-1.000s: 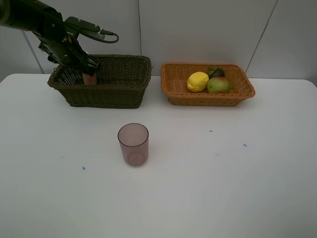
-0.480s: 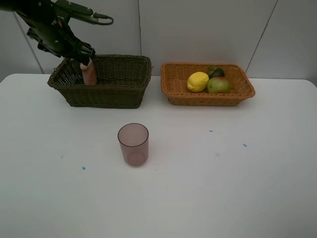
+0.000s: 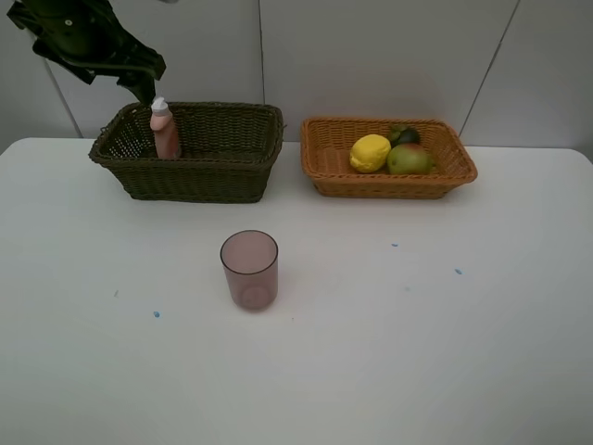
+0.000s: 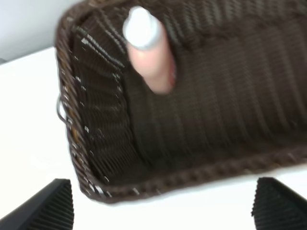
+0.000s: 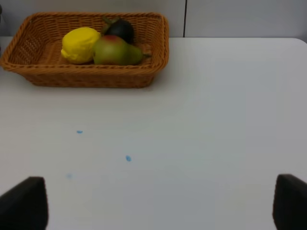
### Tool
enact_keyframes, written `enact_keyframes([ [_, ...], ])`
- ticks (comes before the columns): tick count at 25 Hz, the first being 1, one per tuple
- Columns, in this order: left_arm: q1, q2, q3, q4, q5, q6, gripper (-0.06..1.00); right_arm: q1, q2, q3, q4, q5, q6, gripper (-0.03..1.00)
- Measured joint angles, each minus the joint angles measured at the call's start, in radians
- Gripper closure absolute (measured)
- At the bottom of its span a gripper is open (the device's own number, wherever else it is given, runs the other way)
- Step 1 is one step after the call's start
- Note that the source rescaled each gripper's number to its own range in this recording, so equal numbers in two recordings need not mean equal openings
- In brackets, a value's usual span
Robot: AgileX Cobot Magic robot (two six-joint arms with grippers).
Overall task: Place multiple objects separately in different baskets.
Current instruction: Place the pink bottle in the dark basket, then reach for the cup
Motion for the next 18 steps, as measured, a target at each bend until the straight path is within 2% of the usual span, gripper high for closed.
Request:
enact_keyframes([
  [5,-0.072,-0.034,0.000,-0.046,0.106,0.077,-0.04,0.000,0.000,0.000,0.000,0.000,0.000,-0.03],
  [9,-0.132,-0.042,0.000,-0.089,0.177,0.095,-0.04,0.000,0.000,0.000,0.000,0.000,0.000,-0.03],
  [18,-0.245,-0.042,0.000,-0.157,0.244,0.114,-0.04,0.000,0.000,0.000,0.000,0.000,0.000,-0.03],
])
